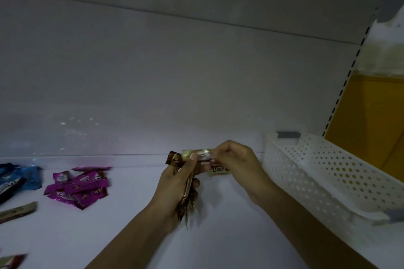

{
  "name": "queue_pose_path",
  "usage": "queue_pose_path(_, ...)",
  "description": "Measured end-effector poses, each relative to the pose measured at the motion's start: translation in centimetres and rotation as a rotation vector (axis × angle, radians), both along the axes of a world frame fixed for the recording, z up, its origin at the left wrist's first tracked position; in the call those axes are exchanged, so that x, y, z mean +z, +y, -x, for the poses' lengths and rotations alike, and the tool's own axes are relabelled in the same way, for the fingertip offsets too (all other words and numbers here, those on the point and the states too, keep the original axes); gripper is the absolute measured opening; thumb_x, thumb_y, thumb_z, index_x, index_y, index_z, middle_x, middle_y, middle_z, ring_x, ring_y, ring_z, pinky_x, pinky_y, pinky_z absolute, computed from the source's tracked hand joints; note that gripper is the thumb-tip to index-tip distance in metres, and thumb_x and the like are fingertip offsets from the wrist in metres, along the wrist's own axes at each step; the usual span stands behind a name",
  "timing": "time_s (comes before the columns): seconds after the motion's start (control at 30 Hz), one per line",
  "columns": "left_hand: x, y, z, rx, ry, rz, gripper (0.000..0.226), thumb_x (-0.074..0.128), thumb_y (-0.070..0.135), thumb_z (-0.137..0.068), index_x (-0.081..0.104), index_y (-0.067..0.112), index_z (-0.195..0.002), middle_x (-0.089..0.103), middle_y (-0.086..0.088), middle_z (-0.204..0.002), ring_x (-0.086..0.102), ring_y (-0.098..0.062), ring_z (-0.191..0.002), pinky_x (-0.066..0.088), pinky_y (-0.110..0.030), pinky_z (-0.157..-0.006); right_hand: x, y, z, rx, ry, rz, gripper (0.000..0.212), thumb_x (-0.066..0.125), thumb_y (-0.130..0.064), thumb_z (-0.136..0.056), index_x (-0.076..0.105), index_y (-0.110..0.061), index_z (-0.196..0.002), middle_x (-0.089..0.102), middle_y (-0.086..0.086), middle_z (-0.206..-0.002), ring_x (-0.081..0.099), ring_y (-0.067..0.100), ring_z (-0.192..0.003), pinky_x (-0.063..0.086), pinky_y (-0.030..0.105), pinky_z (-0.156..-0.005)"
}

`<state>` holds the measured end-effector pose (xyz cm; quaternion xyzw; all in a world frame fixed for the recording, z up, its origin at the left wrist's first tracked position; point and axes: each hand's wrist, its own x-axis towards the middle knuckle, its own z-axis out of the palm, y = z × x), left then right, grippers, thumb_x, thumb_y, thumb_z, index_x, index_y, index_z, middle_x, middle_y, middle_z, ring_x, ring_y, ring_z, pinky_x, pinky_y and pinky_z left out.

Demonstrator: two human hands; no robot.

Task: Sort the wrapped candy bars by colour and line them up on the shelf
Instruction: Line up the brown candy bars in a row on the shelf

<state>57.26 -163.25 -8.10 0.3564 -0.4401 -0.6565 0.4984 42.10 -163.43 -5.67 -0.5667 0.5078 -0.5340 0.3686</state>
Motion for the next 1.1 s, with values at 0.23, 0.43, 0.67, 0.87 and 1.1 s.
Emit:
queue_pose_path(0.23,0.0,-0.4,0.1,0.018,0.044,-0.035,0.020,0.054,0.029,-0.094,0.069,0.019,-0.104,0.074,0.001,-0.080,0.047,-0.009,-0.049,0.036,-0.021,-0.040,-0.9,0.0,3.3,-0.182,-0.240,-0.112,0.020,0.044,-0.002,-0.095,0.059,-0.011,-0.086,0.069,0.009,-0.077,0.064,0.014,-0.051,0.054,0.023,-0.052)
queue_pose_path(0.43,-0.3,-0.5,0.2,0.015,0.038,-0.013,0.020,0.054,0.030,-0.094,0.068,0.020,-0.105,0.073,0.003,-0.078,0.048,-0.008,-0.048,0.038,-0.021,-0.040,-2.1,-0.2,4.1,0.037,0.401,-0.118,0.026,0.051,0.002,-0.089,0.064,-0.020,-0.083,0.063,-0.004,-0.076,0.054,-0.001,-0.062,0.041,0.012,-0.059)
queue_pose_path(0.67,-0.4,-0.5,0.0,0.017,0.037,-0.011,0.021,0.054,0.032,-0.094,0.070,0.023,-0.104,0.074,0.002,-0.083,0.050,-0.008,-0.050,0.041,-0.022,-0.043,-2.7,0.9,1.8,-0.134,1.098,0.088,0.027,0.057,-0.052,-0.087,0.048,-0.031,-0.072,0.047,-0.017,-0.064,0.042,-0.003,-0.059,0.033,0.023,-0.071)
queue_pose_path(0.87,-0.3,-0.4,0.0,0.022,0.034,-0.019,0.022,0.053,0.032,-0.095,0.069,0.022,-0.106,0.074,0.003,-0.081,0.048,-0.009,-0.051,0.038,-0.022,-0.042,-1.9,1.9,0.7,-0.093,1.322,-0.015,0.018,0.056,-0.040,-0.088,0.064,-0.024,-0.090,0.064,-0.012,-0.093,0.057,0.011,-0.091,0.029,0.037,-0.096)
queue_pose_path(1.1,-0.1,-0.2,-0.1,0.013,0.042,-0.026,0.021,0.054,0.033,-0.094,0.069,0.022,-0.105,0.074,0.003,-0.080,0.048,-0.009,-0.049,0.039,-0.021,-0.040,-2.0,1.1,3.3,-0.060,1.162,-0.087,0.024,0.064,-0.046,-0.084,0.066,-0.032,-0.104,0.054,-0.015,-0.100,0.049,0.009,-0.104,0.030,0.030,-0.087)
